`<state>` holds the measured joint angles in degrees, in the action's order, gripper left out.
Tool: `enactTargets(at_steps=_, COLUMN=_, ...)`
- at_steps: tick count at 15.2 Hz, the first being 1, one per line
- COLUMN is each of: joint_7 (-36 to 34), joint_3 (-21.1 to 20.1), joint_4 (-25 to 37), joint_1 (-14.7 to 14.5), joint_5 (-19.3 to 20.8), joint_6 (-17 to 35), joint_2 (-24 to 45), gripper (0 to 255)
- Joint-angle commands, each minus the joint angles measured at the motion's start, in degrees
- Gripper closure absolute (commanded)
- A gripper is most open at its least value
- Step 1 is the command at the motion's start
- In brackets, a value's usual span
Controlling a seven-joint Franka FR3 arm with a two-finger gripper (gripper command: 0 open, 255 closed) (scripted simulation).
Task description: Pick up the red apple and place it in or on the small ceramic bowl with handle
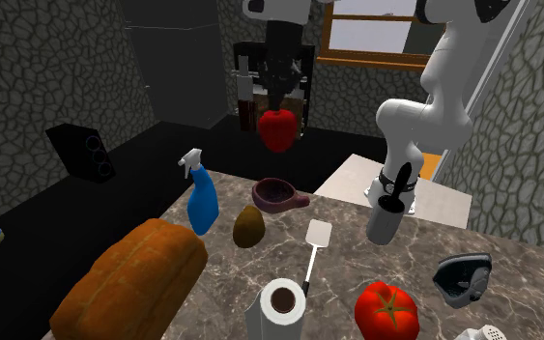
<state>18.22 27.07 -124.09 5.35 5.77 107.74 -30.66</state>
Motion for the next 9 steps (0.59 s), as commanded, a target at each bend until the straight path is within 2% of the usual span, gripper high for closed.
enactTargets(at_steps=1, joint_7=0.06, joint_3=0.18, joint_4=-1.56, joint_1=0.11, joint_5=0.14, joint_6=1.46, joint_2=-0.12, gripper=255)
enactTargets(at_steps=9, joint_7=0.54, joint_3=1.13, joint_4=-7.69, joint_1=0.50, joint_5=0.66, joint_6=7.51, joint_2=-0.20, gripper=255)
